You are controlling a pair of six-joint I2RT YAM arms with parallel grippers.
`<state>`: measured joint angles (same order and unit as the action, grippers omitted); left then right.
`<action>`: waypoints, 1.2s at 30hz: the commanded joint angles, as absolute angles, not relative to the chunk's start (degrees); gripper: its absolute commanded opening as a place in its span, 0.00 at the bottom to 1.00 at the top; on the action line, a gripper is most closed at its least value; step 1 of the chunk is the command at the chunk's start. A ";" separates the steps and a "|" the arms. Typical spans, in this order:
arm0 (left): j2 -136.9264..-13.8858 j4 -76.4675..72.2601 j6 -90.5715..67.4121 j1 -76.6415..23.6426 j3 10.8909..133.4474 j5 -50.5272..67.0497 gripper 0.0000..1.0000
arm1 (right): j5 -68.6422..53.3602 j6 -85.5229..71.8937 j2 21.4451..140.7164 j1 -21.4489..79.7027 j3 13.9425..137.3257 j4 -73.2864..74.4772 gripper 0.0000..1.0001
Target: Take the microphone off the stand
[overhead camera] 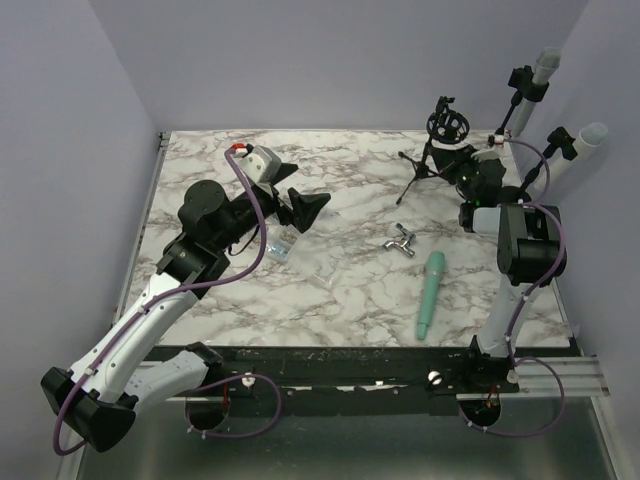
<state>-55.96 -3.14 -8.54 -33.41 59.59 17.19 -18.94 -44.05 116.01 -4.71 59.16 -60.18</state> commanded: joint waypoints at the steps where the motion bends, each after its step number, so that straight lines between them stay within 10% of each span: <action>1: -55.98 -4.74 -8.25 -33.58 59.15 18.00 0.98 | -11.42 -24.79 113.03 -2.94 59.06 -46.32 0.01; 20: -56.34 -4.75 -8.61 -33.58 59.13 18.37 0.98 | 4.42 -5.21 109.11 5.89 57.89 -41.84 0.04; 36: -55.27 -4.75 -9.05 -33.62 59.32 18.93 0.98 | 3.97 -33.76 98.57 5.35 53.71 -31.73 0.72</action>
<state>-56.58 -3.60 -8.62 -33.41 59.51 17.28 3.36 -22.59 102.04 5.98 55.11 -37.01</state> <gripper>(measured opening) 0.978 0.684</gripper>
